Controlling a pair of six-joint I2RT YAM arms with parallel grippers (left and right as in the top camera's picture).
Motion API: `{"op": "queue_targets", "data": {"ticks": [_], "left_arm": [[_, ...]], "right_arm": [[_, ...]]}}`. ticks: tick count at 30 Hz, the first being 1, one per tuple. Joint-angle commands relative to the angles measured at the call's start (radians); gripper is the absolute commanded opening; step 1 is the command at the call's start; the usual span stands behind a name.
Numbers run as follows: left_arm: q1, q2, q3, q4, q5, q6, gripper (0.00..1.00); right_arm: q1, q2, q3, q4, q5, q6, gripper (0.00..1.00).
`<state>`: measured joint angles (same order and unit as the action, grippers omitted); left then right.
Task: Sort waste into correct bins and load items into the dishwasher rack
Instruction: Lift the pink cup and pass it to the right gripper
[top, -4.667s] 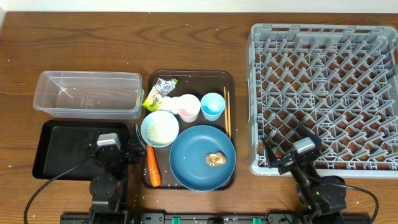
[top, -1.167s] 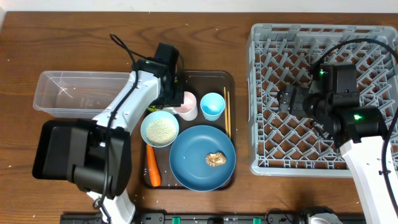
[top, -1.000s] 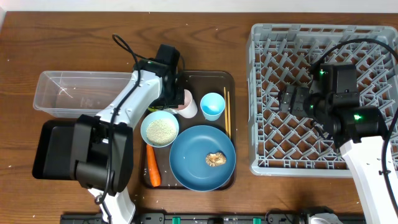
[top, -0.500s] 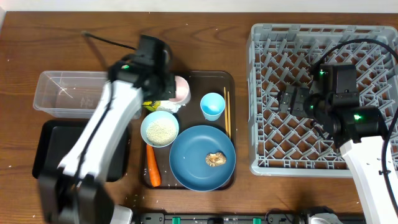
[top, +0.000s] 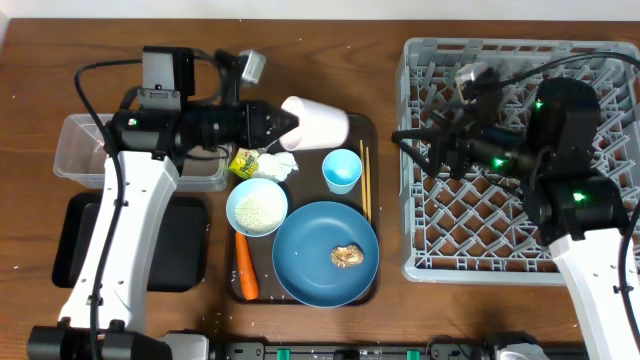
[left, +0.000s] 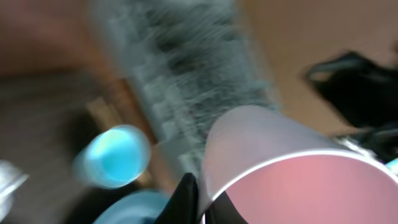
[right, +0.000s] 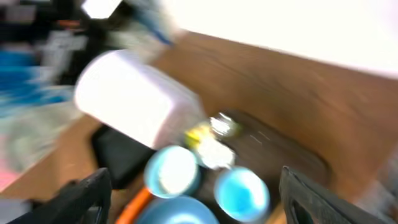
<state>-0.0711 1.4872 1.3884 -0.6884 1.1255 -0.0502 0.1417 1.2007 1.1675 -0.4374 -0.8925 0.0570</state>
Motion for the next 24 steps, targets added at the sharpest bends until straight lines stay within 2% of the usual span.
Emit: {"op": "queue_targets", "data": {"ticks": [1, 5, 16, 18, 22, 24], "left_arm": [[0.002, 0.002, 0.011, 0.042, 0.314, 0.031, 0.06], [0.002, 0.002, 0.011, 0.083, 0.407, 0.031, 0.06], [-0.031, 0.002, 0.011, 0.093, 0.446, 0.031, 0.06], [-0.037, 0.002, 0.011, 0.1, 0.445, 0.031, 0.06], [-0.038, 0.002, 0.011, 0.104, 0.444, 0.031, 0.06], [-0.038, 0.002, 0.011, 0.106, 0.444, 0.031, 0.06]], "right_arm": [[0.055, -0.011, 0.016, 0.032, -0.199, -0.025, 0.8], [0.129, -0.004, 0.016, 0.092, -0.185, -0.029, 0.8], [0.225, 0.047, 0.016, 0.225, -0.151, -0.036, 0.79], [0.233, 0.055, 0.016, 0.233, -0.151, -0.036, 0.73], [0.24, 0.054, 0.016, 0.245, -0.152, -0.035, 0.54], [0.24, 0.05, 0.016, 0.246, -0.151, -0.035, 0.48]]}}
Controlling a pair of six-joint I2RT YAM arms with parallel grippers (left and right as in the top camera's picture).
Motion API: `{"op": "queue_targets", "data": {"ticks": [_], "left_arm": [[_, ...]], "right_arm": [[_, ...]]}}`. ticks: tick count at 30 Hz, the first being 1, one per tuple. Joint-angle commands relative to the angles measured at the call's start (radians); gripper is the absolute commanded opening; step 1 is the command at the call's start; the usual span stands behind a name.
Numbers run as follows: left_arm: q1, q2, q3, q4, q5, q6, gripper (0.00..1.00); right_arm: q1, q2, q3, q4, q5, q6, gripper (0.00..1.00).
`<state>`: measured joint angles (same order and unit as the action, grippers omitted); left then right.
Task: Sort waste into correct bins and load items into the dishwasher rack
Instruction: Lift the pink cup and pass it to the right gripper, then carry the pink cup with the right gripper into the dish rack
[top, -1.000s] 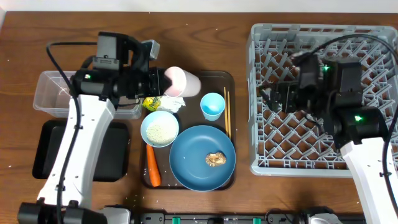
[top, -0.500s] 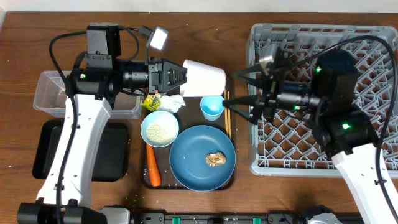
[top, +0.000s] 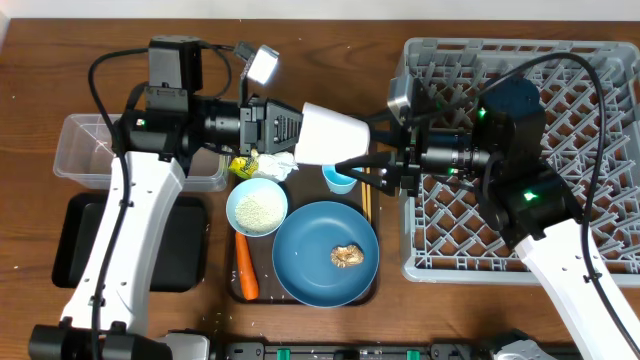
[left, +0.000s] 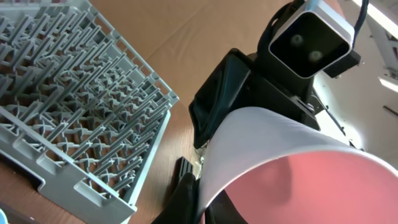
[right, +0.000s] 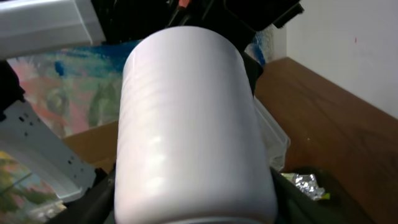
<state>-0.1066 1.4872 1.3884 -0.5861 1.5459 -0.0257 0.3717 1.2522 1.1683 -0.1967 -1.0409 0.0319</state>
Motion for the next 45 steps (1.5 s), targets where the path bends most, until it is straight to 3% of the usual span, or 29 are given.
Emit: {"op": "queue_targets", "data": {"ticks": [1, 2, 5, 8, 11, 15, 19, 22, 28, 31, 35, 45], "left_arm": [[-0.002, 0.002, 0.011, 0.006, 0.024, 0.006, 0.06], [-0.001, 0.002, 0.011, 0.009, 0.024, 0.006, 0.07], [-0.001, 0.002, 0.011, 0.015, -0.01, 0.005, 0.35], [0.013, 0.002, 0.011, 0.017, -0.087, 0.002, 0.56], [0.048, 0.002, 0.011, 0.017, -0.195, -0.04, 0.66], [0.114, 0.002, 0.011, 0.016, -0.257, -0.085, 0.68], [0.17, 0.002, 0.011, 0.008, -0.257, -0.092, 0.68], [0.19, 0.002, 0.011, 0.004, -0.257, -0.092, 0.68], [0.192, 0.002, 0.011, -0.016, -0.258, -0.091, 0.68], [0.192, 0.002, 0.011, -0.043, -0.278, -0.091, 0.68], [0.192, 0.002, 0.011, -0.071, -0.315, -0.088, 0.68], [0.19, 0.002, 0.011, -0.071, -0.328, -0.087, 0.68]], "right_arm": [[0.01, -0.003, 0.015, 0.006, -0.003, -0.011, 0.47], [0.01, -0.005, 0.015, 0.006, -0.003, -0.011, 0.45], [0.002, -0.022, 0.015, 0.001, 0.0, -0.011, 0.43], [-0.025, -0.053, 0.015, -0.036, 0.061, -0.011, 0.42], [-0.074, -0.105, 0.015, -0.152, 0.231, -0.011, 0.42], [-0.164, -0.175, 0.015, -0.359, 0.555, 0.035, 0.41], [-0.296, -0.217, 0.015, -0.573, 0.947, 0.233, 0.45], [-0.42, -0.219, 0.015, -0.685, 1.049, 0.336, 0.45], [-0.677, -0.157, 0.015, -0.812, 1.075, 0.426, 0.46], [-0.797, -0.101, 0.015, -0.834, 1.07, 0.428, 0.51], [-0.921, -0.022, 0.015, -0.84, 1.002, 0.426, 0.49], [-0.982, 0.155, 0.015, -0.825, 0.9, 0.424, 0.51]]}}
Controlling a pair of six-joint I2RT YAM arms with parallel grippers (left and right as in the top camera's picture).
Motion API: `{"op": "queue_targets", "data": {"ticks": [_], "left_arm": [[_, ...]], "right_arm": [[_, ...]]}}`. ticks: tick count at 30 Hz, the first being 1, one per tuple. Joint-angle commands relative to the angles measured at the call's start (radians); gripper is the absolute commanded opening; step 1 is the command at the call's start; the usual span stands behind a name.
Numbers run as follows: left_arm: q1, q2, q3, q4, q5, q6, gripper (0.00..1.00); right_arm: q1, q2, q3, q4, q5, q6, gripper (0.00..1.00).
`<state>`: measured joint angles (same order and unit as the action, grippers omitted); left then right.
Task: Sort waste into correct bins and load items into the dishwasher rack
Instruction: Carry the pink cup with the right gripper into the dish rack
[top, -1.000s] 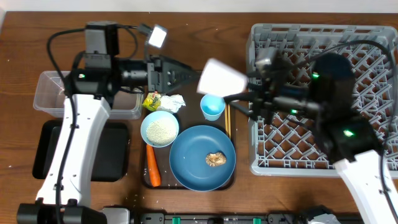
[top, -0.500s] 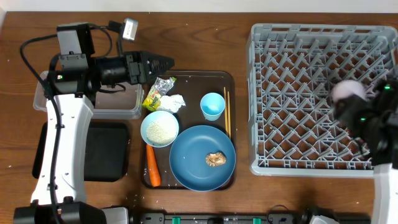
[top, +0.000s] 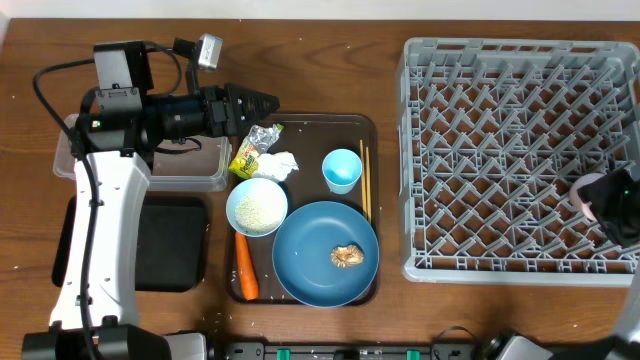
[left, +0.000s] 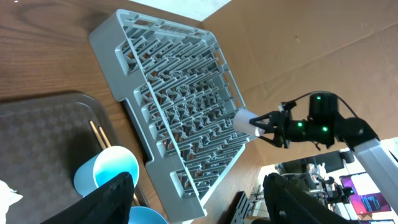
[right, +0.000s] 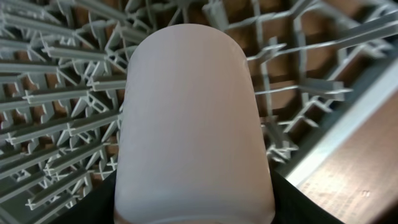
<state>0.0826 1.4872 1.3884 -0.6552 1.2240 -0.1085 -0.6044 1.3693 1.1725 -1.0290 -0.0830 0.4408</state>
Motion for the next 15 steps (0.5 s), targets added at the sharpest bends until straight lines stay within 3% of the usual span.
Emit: {"op": "queue_targets", "data": {"ticks": [1, 8, 15], "left_arm": [[0.001, 0.002, 0.011, -0.002, -0.006, -0.004, 0.68], [0.001, 0.002, 0.011, -0.002, -0.006, -0.005, 0.68], [0.001, 0.002, 0.011, -0.002, -0.006, -0.005, 0.68]], "right_arm": [[-0.006, 0.056, 0.011, 0.013, -0.057, 0.015, 0.51], [-0.006, 0.151, 0.011, 0.013, -0.059, 0.019, 0.61], [-0.006, 0.153, 0.011, 0.08, -0.056, 0.007, 0.59]]}}
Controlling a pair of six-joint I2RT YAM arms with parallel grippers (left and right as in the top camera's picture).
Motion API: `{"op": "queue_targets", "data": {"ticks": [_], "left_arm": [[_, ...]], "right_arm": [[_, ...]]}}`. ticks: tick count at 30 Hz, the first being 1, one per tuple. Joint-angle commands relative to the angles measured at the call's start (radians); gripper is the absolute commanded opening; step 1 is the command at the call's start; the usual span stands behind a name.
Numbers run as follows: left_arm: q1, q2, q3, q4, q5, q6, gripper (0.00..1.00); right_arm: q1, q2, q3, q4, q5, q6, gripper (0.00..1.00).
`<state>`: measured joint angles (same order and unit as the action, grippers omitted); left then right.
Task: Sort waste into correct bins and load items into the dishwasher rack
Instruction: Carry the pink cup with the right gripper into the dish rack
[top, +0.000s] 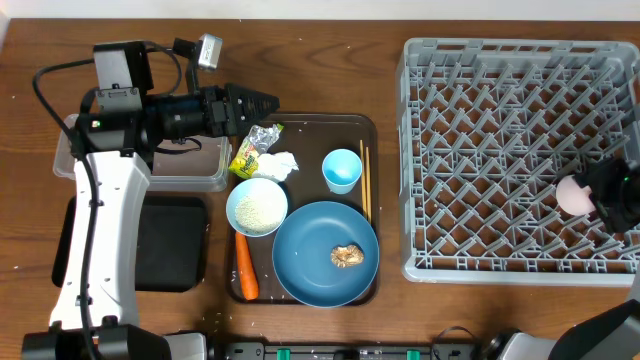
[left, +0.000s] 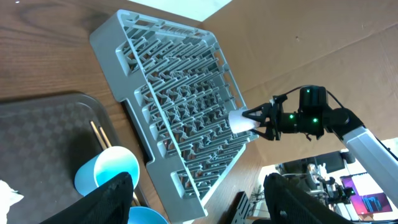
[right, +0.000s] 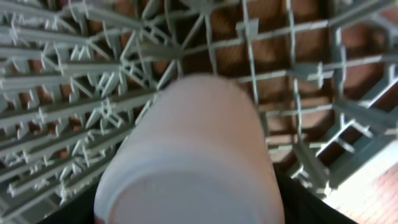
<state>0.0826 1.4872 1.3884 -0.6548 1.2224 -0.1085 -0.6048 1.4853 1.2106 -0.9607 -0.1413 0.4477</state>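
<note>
My right gripper (top: 598, 196) is shut on a white cup (top: 573, 195) over the right-hand cells of the grey dishwasher rack (top: 500, 60). In the right wrist view the cup (right: 193, 143) fills the frame just above the rack's tines (right: 74, 93). The left wrist view shows the cup (left: 239, 120) lying sideways at the rack's far edge. My left gripper (top: 265, 102) stands open and empty at the back left of the brown tray (top: 372, 130), above a yellow wrapper (top: 248, 158).
The tray carries a crumpled tissue (top: 281, 165), a white bowl of rice (top: 257, 207), a small blue cup (top: 342, 170), chopsticks (top: 365, 180), a carrot (top: 246, 268) and a blue plate (top: 305, 255) with a food scrap (top: 347, 256). A clear bin (top: 85, 150) and a black bin (top: 170, 250) sit left.
My right gripper has brought the cup a little to the left, from the rack's right rim to over its right-hand cells, closer to the tines. The left arm has not moved.
My left gripper held the white cup over the back of the tray. Then the right gripper's fingers were around the same cup there. Later the right gripper had the cup at the rack's right rim and the left stood open and empty; now the cup is over the rack.
</note>
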Motion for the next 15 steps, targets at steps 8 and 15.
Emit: {"op": "queue_targets", "data": {"ticks": [8, 15], "left_arm": [[0.001, 0.002, 0.011, -0.003, -0.005, -0.005, 0.69], [0.001, 0.002, 0.011, -0.003, -0.005, -0.005, 0.69]], "right_arm": [[-0.005, 0.037, -0.027, 0.05, 0.002, 0.0, 0.56], [-0.005, 0.037, -0.026, 0.067, 0.002, -0.019, 0.56]]}}
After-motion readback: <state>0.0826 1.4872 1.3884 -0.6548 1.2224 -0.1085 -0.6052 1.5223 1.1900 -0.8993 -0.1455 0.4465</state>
